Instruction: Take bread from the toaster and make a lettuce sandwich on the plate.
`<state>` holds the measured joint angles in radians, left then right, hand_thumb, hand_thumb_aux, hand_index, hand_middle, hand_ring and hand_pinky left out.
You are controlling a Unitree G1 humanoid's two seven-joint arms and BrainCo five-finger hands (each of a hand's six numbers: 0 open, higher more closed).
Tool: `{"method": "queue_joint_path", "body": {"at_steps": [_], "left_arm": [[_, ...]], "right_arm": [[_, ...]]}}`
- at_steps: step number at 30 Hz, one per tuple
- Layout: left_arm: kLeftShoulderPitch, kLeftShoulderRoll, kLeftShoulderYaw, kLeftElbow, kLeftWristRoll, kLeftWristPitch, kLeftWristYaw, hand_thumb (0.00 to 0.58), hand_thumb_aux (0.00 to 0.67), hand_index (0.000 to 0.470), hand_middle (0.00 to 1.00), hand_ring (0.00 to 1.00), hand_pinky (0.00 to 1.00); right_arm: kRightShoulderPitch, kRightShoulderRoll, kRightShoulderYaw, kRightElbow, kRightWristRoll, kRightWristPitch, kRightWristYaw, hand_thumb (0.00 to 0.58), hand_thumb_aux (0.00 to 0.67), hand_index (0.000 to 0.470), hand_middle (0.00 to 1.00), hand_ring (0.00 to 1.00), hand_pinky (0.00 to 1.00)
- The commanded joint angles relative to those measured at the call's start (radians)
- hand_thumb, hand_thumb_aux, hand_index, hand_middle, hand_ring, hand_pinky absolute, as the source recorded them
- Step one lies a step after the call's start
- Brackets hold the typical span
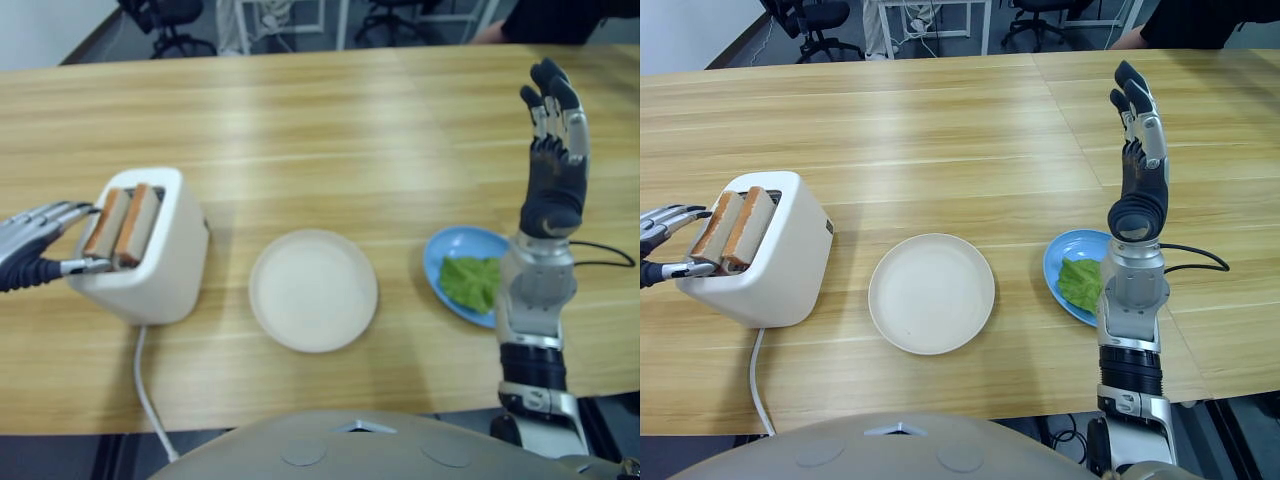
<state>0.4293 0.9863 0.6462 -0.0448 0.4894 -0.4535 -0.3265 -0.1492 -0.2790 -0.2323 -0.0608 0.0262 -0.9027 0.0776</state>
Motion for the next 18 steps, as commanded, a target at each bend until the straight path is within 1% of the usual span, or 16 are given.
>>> {"method": "queue_joint_path", "body": {"at_steps": [1,8,12,18], "left_arm": [[-0.008,0.027,0.014,0.004,0.045,0.036,0.002,0.0,0.0,0.0,0.0,0.0,0.0],[-0.012,0.019,-0.031,-0.01,0.109,0.075,0.019,0.0,0.0,0.0,0.0,0.0,0.0],[-0.025,0.008,-0.077,-0.027,0.118,0.087,0.021,0.0,0.0,0.0,0.0,0.0,0.0],[-0.027,0.012,-0.109,-0.027,0.097,0.095,0.008,0.0,0.0,0.0,0.0,0.0,0.0]], "right_arm": [[0.016,-0.003,0.002,-0.022,0.016,0.011,0.008,0.0,0.0,0.0,0.0,0.0,0.0],[0.014,-0.008,0.005,-0.027,0.02,0.012,0.015,0.0,0.0,0.0,0.0,0.0,0.0],[0.015,-0.012,0.002,-0.028,0.022,0.013,0.019,0.0,0.0,0.0,0.0,0.0,0.0],[0.015,-0.019,-0.003,-0.029,0.026,0.015,0.022,0.0,0.0,0.0,0.0,0.0,0.0]]}}
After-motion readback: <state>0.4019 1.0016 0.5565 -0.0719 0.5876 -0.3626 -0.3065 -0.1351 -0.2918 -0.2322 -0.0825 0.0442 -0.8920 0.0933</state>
